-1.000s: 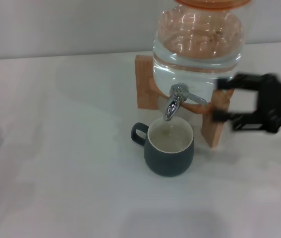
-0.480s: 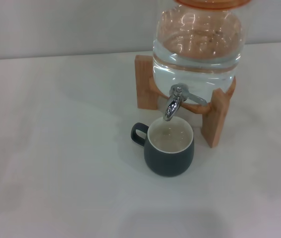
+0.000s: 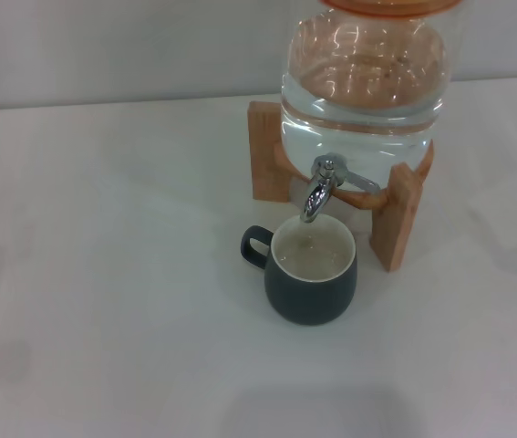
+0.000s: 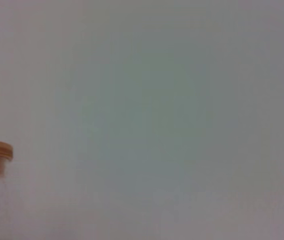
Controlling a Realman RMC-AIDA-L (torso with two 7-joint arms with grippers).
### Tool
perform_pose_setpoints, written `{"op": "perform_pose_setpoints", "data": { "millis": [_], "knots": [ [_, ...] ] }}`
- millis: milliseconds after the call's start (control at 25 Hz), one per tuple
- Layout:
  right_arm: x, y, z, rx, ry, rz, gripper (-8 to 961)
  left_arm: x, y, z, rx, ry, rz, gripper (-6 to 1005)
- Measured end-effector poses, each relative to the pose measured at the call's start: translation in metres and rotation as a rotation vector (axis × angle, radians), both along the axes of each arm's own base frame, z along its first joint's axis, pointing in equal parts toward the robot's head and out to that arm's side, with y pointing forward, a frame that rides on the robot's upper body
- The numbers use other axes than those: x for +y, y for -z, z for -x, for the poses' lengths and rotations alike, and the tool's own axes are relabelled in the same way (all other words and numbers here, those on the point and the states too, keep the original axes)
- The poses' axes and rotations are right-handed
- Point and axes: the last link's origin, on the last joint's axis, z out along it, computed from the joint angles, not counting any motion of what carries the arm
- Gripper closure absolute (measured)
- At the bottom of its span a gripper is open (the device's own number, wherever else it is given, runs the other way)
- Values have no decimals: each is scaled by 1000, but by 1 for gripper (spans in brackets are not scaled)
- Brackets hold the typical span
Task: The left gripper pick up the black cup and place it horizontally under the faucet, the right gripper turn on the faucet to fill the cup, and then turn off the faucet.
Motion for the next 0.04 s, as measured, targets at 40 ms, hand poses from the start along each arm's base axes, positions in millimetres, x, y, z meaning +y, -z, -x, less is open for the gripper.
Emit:
{"op": "perform_pose_setpoints", "data": {
  "millis": [40],
  "knots": [
    [0,1,-1,7,7,-3,145,2,0,-1,-2,1,0,336]
  ]
}}
